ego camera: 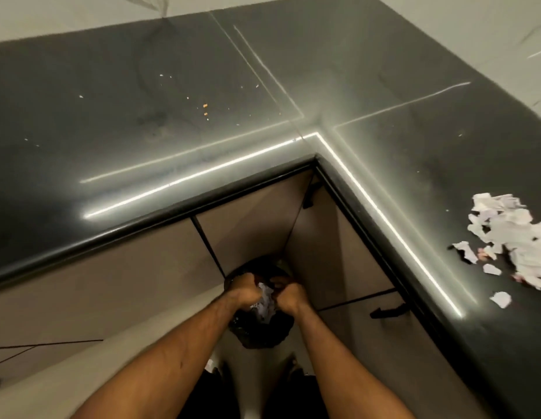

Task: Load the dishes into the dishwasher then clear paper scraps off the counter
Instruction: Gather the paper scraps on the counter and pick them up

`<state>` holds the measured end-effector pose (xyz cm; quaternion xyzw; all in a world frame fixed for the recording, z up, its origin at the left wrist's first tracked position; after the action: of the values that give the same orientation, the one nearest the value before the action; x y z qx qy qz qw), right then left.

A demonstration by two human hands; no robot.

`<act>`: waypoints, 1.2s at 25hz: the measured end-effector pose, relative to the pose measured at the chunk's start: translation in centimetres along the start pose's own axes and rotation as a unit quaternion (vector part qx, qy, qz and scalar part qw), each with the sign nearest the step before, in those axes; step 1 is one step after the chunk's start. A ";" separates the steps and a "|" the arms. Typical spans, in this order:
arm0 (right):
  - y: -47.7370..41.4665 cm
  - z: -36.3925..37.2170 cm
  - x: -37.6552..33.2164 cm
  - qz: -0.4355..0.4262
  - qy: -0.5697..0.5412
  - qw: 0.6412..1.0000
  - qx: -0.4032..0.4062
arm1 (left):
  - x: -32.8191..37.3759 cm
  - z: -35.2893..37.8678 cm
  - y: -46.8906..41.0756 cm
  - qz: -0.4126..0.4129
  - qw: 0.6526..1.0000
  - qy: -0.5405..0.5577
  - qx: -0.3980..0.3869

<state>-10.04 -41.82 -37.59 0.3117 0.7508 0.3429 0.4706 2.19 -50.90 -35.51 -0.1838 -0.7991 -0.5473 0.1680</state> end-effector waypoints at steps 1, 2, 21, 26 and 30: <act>2.0 -0.7 -0.7 0.006 0.002 1.000 0.019 | 1.0 -0.4 1.7 0.004 1.000 -0.021 -0.008; 3.8 -1.2 -1.6 0.009 0.003 0.999 0.031 | 2.1 -0.8 3.7 0.019 0.999 -0.040 -0.018; 31.7 -14.1 -2.8 -0.200 -0.086 0.912 0.349 | 24.8 -6.3 22.9 0.290 0.912 -0.291 -0.010; 32.1 -16.6 1.4 -0.176 0.056 0.935 0.303 | 31.3 -4.6 21.2 0.303 0.863 -0.403 -0.041; 32.1 -19.3 3.6 -0.182 0.052 0.927 0.323 | 36.3 -2.9 18.9 0.270 0.838 -0.471 -0.050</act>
<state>-24.41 -24.92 -7.18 0.2866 0.8880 0.0062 0.3596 -20.38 -43.29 -2.07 -0.6358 -0.6720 -0.3670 -0.0975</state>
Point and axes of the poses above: each hand's wrist, its own y-axis away from the middle knuckle, its own z-axis out of the palm, x = y × z, the point moved 4 cm from there along -y, towards the middle knuckle, and after that the axes turned 15 degrees about -x, right-handed, at the moved point
